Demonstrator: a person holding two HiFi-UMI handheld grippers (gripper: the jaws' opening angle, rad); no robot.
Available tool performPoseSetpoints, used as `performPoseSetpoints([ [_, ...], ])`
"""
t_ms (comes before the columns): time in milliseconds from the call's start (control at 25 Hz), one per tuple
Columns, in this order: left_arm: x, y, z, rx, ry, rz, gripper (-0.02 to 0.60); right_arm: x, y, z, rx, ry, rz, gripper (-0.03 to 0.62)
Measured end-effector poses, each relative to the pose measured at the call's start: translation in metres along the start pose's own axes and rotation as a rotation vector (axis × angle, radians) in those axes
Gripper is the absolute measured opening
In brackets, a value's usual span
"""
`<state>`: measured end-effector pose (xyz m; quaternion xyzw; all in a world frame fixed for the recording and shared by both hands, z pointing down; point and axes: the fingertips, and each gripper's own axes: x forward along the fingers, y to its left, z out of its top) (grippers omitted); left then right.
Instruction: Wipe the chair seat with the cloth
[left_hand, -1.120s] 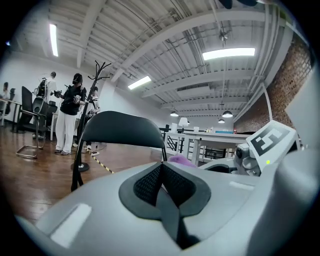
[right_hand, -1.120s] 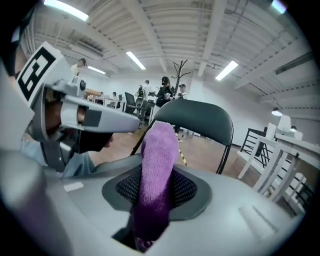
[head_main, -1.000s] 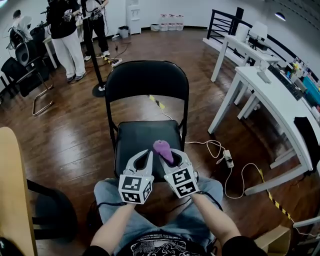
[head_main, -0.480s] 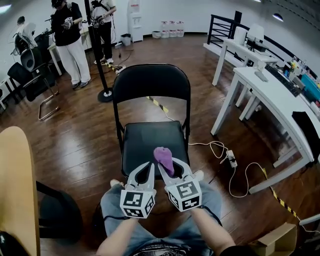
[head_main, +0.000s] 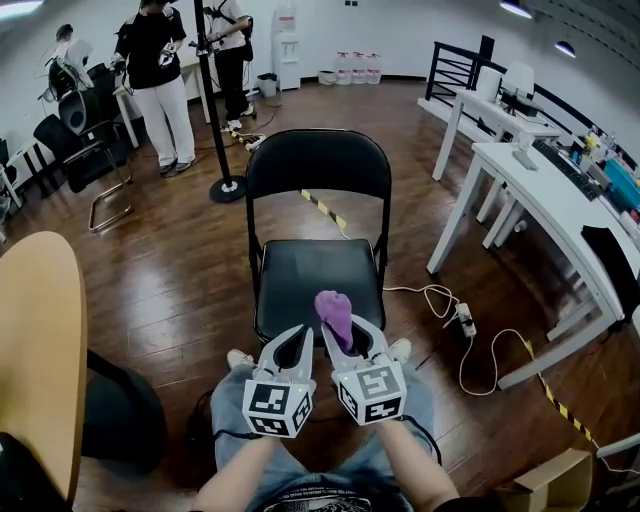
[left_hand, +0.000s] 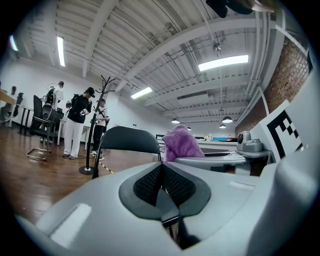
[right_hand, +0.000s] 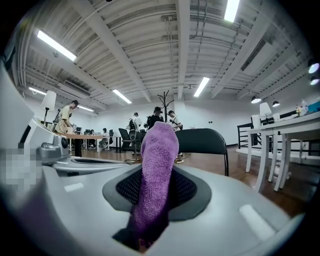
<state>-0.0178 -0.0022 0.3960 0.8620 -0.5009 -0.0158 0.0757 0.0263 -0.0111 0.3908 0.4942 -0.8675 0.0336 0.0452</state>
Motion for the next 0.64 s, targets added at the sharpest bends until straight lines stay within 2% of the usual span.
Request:
performPoseSetpoints([
  [240,-0.014,-0.003,0.006,-0.006,-0.017,0.012,0.003,-0.013,0.014,0.001,-0.011,0.0,-0.003,0.114],
  [640,-0.03,-0.007,0.002,-0.003,-0.007,0.015,0.003,-0.025,0.019,-0.006,0.056,-0.008,-0.017,0.114],
])
